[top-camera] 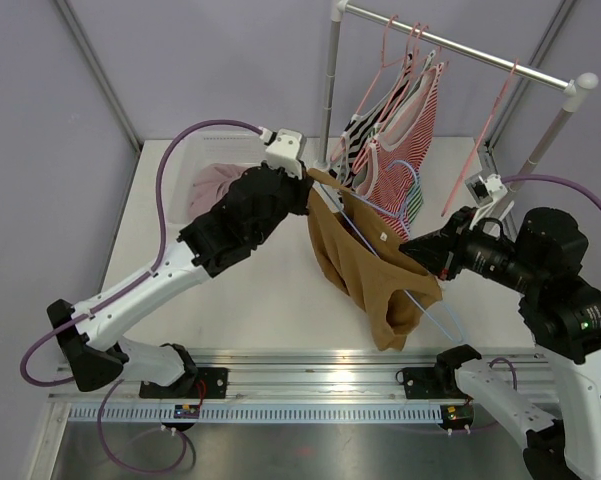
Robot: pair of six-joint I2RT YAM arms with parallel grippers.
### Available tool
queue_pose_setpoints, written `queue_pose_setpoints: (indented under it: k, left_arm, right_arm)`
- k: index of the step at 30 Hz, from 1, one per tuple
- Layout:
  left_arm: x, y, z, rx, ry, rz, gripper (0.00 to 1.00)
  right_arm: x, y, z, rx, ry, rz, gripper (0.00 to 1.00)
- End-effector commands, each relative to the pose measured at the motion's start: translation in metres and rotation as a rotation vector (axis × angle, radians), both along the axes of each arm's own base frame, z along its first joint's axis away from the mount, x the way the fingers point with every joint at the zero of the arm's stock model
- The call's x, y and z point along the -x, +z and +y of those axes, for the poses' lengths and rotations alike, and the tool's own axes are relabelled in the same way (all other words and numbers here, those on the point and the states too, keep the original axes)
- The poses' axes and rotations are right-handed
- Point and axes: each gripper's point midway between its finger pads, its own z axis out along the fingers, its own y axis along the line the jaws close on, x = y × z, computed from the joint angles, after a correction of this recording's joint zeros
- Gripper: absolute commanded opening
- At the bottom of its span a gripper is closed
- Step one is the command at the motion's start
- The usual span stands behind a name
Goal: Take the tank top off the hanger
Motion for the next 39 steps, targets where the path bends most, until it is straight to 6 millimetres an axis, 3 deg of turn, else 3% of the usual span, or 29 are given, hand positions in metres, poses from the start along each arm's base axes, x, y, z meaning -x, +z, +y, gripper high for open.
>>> queue_pose_setpoints:
  k: [1, 5, 8, 11, 13, 14, 15, 16, 17, 18, 19, 20, 21, 22, 25, 28, 29, 30, 31, 32, 33, 34, 35, 36, 38, 39]
  left_arm:
    - [-0.021, 0.010, 0.049, 0.100, 0.181, 0.036, 0.00]
    - [-0.044, -0.008, 0.085, 0.130, 0.289, 0.126, 0.00]
    - [-0.050, -0.017, 0.093, 0.145, 0.298, 0.175, 0.00]
    - [-0.044, -0.015, 0.076, 0.162, 0.186, 0.194, 0.00]
    - [-0.022, -0.013, 0.043, 0.188, -0.051, 0.200, 0.00]
    - [-0.015, 0.005, 0.029, 0.234, -0.151, 0.142, 0.00]
    - [0.013, 0.015, 0.010, 0.264, -0.343, 0.133, 0.00]
    - [0.025, 0.011, 0.001, 0.271, -0.428, 0.129, 0.00]
    - [0.040, 0.022, -0.010, 0.291, -0.520, 0.070, 0.00]
    - [0.061, 0.026, -0.019, 0.284, -0.632, 0.048, 0.00]
    - [0.073, 0.021, -0.025, 0.264, -0.689, 0.043, 0.00]
    - [0.091, 0.019, -0.037, 0.236, -0.770, -0.004, 0.00]
    - [0.102, 0.015, -0.042, 0.219, -0.824, -0.012, 0.00]
    - [0.118, 0.009, -0.046, 0.204, -0.905, -0.012, 0.00]
    - [0.142, -0.014, -0.056, 0.180, -1.023, 0.020, 0.00]
    - [0.132, -0.037, -0.056, 0.152, -0.955, 0.074, 0.00]
    - [0.122, -0.046, -0.054, 0.134, -0.892, 0.101, 0.00]
    - [0.100, -0.058, -0.048, 0.103, -0.746, 0.127, 0.00]
    - [0.089, -0.065, -0.043, 0.084, -0.674, 0.144, 0.00]
    - [0.082, -0.078, -0.037, 0.055, -0.608, 0.191, 0.00]
    - [0.064, -0.083, -0.027, 0.037, -0.486, 0.196, 0.00]
    - [0.059, -0.089, -0.022, 0.027, -0.435, 0.214, 0.00]
    - [0.056, -0.098, -0.017, 0.013, -0.392, 0.250, 0.00]
    - [0.046, -0.102, -0.008, 0.000, -0.314, 0.254, 0.06]
    - [0.041, -0.114, 0.002, -0.011, -0.236, 0.294, 0.09]
    - [0.036, -0.117, 0.009, -0.021, -0.185, 0.299, 0.10]
  right_arm:
    - [0.012, 0.012, -0.003, 0.014, 0.037, -0.133, 0.00]
    - [0.030, 0.014, -0.007, 0.012, 0.063, -0.204, 0.00]
    - [0.038, 0.015, -0.009, 0.016, 0.077, -0.241, 0.00]
    - [0.040, 0.017, -0.009, 0.003, 0.076, -0.285, 0.00]
    - [0.039, 0.030, -0.008, -0.039, 0.071, -0.346, 0.00]
    - [0.037, 0.026, -0.007, -0.054, 0.065, -0.362, 0.00]
    - [0.033, 0.044, -0.007, -0.117, 0.045, -0.426, 0.00]
    - [0.025, 0.037, -0.006, -0.144, 0.022, -0.431, 0.00]
    - [0.024, 0.062, -0.006, -0.227, 0.010, -0.519, 0.00]
    - [0.021, 0.068, -0.005, -0.268, 0.003, -0.551, 0.00]
    - [0.016, 0.075, -0.007, -0.312, -0.023, -0.588, 0.00]
    - [0.004, 0.066, -0.004, -0.362, -0.038, -0.547, 0.00]
    - [0.008, 0.095, -0.008, -0.444, -0.041, -0.672, 0.00]
    - [-0.010, 0.091, -0.007, -0.469, -0.076, -0.663, 0.00]
    - [-0.024, 0.116, -0.017, -0.597, -0.146, -0.738, 0.00]
    - [-0.048, 0.129, -0.029, -0.663, -0.253, -0.780, 0.00]
    - [-0.052, 0.133, -0.034, -0.656, -0.292, -0.795, 0.00]
    - [-0.069, 0.121, -0.039, -0.608, -0.371, -0.721, 0.00]
    - [-0.063, 0.137, -0.048, -0.587, -0.411, -0.718, 0.00]
    - [-0.081, 0.102, -0.049, -0.439, -0.472, -0.566, 0.00]
    - [-0.085, 0.094, -0.060, -0.379, -0.543, -0.504, 0.00]
    - [-0.073, 0.109, -0.070, -0.353, -0.576, -0.495, 0.00]
    - [-0.073, 0.101, -0.078, -0.301, -0.618, -0.453, 0.00]
    - [-0.075, 0.073, -0.092, -0.219, -0.703, -0.347, 0.00]
    - [-0.062, 0.074, -0.110, -0.168, -0.773, -0.316, 0.00]
    - [-0.058, 0.056, -0.124, -0.103, -0.837, -0.253, 0.00]
